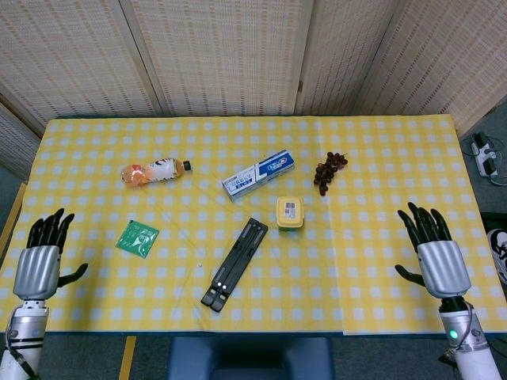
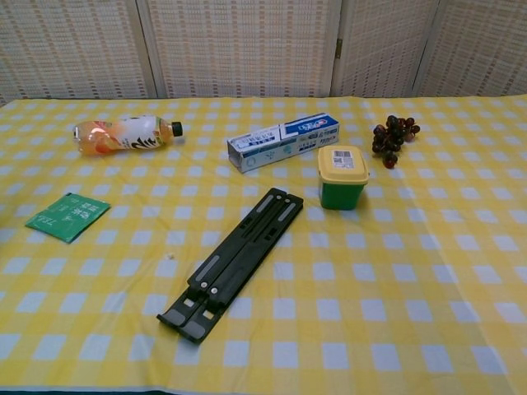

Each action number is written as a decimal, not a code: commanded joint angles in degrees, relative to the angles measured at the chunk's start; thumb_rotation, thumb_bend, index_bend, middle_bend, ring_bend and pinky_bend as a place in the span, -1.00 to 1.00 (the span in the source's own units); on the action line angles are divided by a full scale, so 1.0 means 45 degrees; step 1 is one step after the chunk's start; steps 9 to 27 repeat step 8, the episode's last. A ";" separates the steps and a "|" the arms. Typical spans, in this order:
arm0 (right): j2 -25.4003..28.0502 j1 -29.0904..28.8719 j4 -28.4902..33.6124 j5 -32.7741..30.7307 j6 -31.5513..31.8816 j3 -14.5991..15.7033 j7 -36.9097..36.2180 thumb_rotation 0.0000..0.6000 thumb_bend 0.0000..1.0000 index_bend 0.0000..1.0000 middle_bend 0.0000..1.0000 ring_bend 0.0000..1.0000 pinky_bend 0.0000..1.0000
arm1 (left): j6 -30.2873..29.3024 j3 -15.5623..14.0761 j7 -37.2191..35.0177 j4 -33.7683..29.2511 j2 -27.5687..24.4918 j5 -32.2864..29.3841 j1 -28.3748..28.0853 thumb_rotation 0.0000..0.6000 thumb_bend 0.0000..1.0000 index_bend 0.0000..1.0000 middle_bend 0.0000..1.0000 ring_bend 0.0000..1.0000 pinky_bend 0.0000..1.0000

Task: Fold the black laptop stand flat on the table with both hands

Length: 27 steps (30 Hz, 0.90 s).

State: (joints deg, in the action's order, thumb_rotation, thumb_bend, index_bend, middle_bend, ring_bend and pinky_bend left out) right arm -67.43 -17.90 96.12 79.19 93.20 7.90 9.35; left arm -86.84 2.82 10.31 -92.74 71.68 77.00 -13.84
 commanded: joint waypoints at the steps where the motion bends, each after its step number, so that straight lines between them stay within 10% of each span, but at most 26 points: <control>1: 0.0077 0.0725 -0.0473 0.0234 0.0217 0.0030 -0.1166 1.00 -0.71 -1.00 -0.96 -0.95 -1.00 | -0.0549 -0.0300 -0.0066 -0.0244 -0.0029 0.0616 0.0430 1.00 -0.54 -1.00 -1.00 -1.00 -1.00; 27: 0.0315 0.1518 -0.0729 0.0414 0.0019 -0.0055 -0.2332 1.00 -0.71 -1.00 -0.97 -0.96 -1.00 | -0.1106 -0.0382 0.0419 -0.0348 0.0197 0.1131 0.0900 1.00 -0.54 -1.00 -1.00 -1.00 -1.00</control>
